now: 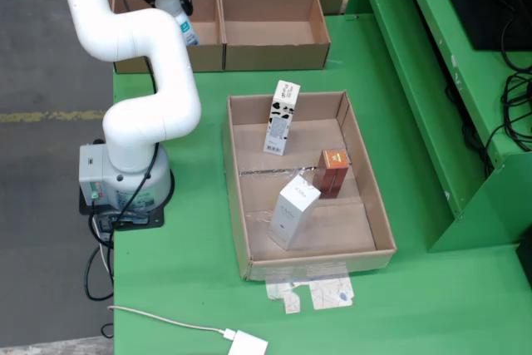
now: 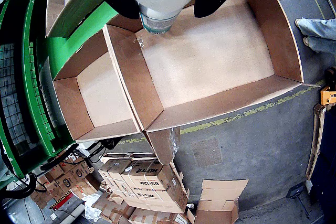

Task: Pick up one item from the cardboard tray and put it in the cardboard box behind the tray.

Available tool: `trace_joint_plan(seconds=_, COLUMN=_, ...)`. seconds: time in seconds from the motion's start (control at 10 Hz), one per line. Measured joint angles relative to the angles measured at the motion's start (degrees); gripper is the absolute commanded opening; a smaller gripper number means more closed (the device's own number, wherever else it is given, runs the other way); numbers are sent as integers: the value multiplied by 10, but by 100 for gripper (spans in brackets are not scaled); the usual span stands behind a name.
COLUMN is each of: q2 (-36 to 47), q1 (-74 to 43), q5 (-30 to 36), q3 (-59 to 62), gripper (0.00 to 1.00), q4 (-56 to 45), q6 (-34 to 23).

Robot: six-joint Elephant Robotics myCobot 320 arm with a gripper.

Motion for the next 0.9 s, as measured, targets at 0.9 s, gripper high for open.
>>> trace_joint_plan(seconds=0.9, q2=0, q1=-1, q5=0, q3=0, gripper=100, q4=1, q6=-2)
